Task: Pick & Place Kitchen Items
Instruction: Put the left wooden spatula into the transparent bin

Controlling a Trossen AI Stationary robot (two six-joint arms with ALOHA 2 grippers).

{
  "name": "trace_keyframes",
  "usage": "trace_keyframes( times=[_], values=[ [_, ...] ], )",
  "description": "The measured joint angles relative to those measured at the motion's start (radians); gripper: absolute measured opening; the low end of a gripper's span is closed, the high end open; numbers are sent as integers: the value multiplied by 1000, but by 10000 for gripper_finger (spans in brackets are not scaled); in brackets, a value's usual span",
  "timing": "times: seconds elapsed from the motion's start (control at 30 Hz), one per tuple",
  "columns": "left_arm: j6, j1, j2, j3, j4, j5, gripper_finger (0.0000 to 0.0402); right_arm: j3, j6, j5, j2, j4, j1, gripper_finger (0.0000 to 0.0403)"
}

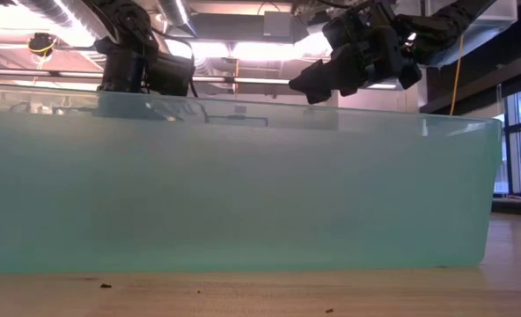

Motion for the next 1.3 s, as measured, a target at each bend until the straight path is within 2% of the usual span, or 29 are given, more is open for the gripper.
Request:
trace_keyframes(
  times=[0.53,0.67,0.87,1.3],
  values=[
    [32,-1,-1,2,57,57,242,0,0,0,0,1,0,119],
    [30,-10,-1,43,36,1,242,0,0,0,0,1,0,119],
    [-73,-6,-2,131,-83,-140,242,0,0,0,0,1,0,119],
    [-77,26,-2,153,-117,-120,242,0,0,-1,0,-1,0,119]
  ],
)
